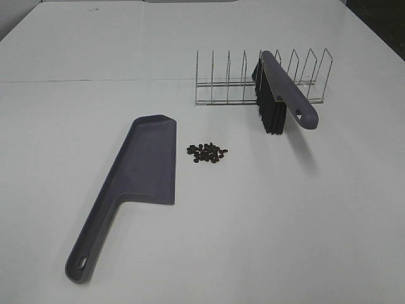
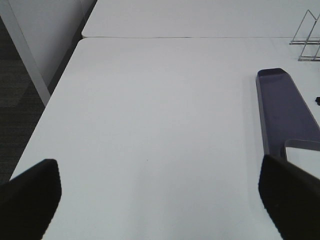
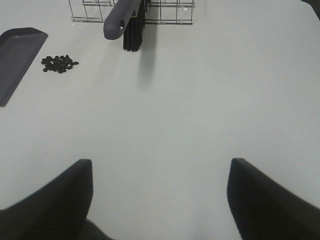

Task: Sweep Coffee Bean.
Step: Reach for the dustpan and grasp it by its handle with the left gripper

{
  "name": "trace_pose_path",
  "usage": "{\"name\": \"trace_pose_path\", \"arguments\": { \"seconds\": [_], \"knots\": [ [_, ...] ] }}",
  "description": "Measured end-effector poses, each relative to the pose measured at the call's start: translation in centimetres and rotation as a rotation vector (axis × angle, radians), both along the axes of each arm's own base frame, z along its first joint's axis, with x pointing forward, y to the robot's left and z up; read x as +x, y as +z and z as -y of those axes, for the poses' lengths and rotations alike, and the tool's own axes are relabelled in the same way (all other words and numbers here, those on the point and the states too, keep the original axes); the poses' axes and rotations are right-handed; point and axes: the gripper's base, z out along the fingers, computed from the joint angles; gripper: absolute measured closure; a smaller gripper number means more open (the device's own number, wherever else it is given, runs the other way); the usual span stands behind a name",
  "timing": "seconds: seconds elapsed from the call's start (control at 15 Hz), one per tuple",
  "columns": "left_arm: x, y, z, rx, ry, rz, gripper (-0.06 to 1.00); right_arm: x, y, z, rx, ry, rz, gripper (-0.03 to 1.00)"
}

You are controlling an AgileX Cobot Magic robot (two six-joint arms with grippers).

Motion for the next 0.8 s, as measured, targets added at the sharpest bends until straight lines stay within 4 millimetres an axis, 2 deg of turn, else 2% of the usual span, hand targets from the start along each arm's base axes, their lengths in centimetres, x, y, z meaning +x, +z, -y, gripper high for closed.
{"name": "trace_pose_path", "arguments": {
  "seconds": [0.8],
  "knots": [
    [0.0,0.0,0.0,0.0,0.0,0.0,-0.05,0.0,0.0,0.0,0.0,0.0,0.0,0.35]
  ]
}}
